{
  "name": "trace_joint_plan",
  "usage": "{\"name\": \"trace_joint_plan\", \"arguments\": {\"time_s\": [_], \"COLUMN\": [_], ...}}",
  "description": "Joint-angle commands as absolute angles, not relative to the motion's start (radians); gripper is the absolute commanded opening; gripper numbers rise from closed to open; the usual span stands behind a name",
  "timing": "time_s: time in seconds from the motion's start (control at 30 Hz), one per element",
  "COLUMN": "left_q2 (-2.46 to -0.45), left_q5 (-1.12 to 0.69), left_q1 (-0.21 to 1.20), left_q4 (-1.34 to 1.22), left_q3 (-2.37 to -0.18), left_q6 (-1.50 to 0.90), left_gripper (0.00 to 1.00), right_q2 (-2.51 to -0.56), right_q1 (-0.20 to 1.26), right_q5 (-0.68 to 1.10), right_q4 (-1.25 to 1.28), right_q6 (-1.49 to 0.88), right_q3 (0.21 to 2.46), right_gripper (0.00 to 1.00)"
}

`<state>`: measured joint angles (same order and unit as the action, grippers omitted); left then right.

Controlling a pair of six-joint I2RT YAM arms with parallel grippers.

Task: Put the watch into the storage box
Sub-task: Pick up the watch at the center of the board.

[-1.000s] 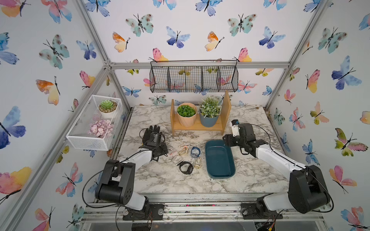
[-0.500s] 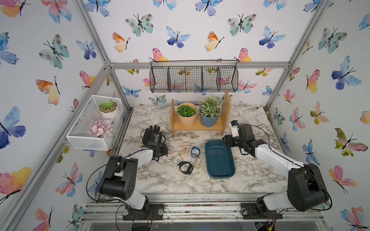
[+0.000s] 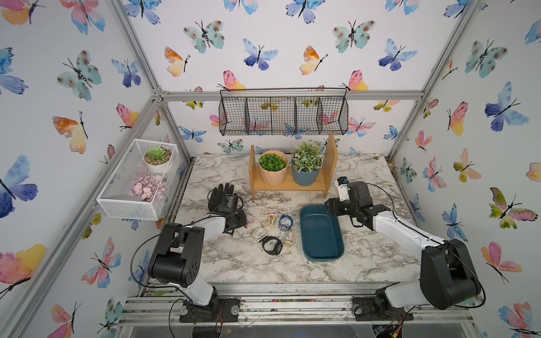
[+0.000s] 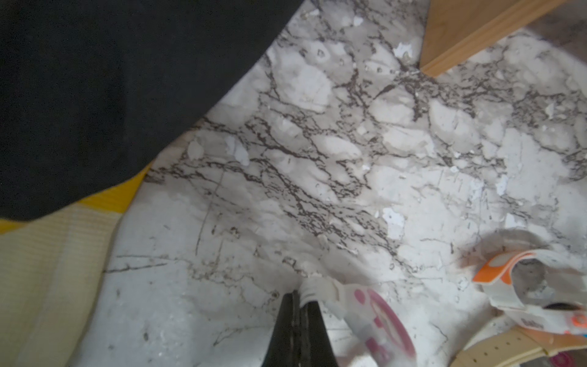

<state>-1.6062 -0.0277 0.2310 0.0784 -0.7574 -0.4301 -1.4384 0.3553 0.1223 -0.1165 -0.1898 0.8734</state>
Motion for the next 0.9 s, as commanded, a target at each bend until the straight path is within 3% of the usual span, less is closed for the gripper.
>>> {"name": "trace_joint_plan", "arguments": {"time_s": [0.0,0.37,0.57,0.87], "left_q2": [-1.553,-1.487,-1.575,-1.818], "left_q5": [-0.021,-0.064,-0.052,-0.037], "left_q1": [0.269,0.570,0.734,0.825], "left_q4": [0.103,0.092,0.088,0.080], "left_q3": [-0.779,-0.926,-1.043,-1.225], "left_q6": [-0.405,-0.292,-0.292,-0.311], "left_gripper": [0.00,0.00,0.00,0.00], "right_q2": [-1.441,-1.355,-1.340,-1.330], "right_q1": [0.364,0.364,0.364,0.364], "right_q5": [0.155,0.117,0.095,0.077], "right_q4": [-0.099,-0.103,-0.107,-0.100], "right_q6": [-0.182,-0.167,-0.176,-0.196], "right_q3": [0.864,0.872,0.865,0.857], "right_gripper": [0.66,0.68,0.70,0.70]}}
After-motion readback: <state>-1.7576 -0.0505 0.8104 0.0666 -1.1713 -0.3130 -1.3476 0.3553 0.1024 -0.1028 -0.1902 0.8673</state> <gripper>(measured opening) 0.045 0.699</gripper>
